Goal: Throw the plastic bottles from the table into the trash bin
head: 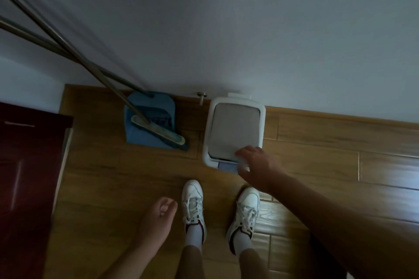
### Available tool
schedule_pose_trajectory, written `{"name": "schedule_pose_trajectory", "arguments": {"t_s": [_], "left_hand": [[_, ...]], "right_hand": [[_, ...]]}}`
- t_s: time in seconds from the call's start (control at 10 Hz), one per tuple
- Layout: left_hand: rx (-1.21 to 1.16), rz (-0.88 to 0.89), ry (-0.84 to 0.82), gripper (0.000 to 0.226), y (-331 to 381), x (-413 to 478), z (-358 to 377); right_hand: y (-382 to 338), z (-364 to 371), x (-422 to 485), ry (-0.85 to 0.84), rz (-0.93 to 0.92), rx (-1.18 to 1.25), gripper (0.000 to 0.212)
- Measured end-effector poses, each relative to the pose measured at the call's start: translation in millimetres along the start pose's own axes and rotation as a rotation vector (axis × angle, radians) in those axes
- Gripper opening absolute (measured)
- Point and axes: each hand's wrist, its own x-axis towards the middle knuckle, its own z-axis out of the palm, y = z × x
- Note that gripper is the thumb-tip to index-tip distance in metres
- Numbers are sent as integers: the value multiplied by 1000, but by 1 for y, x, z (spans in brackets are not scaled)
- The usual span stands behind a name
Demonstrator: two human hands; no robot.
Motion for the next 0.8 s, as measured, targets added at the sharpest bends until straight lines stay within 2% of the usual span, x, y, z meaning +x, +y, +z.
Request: {"name": "schedule_pose_trajectory", "arguments": {"t_s": [0.2,0.4,0.5,0.7,0.8], "left_hand": [[80,55,-36,26,0,20,7],[123,121,-69,15,9,38,5],[164,150,-78,15,18,40,0],[195,167,-95,17,29,44,-18],[188,169,-92,20,30,40,-30]], "right_hand": [[4,44,11,-98,24,-75,64],[1,76,6,-92,54,-133,81],[0,76,5,-123,64,-143,82],[-7,65,11,-87,137,-23,85],[-14,65,7,-120,268,103,78]]}}
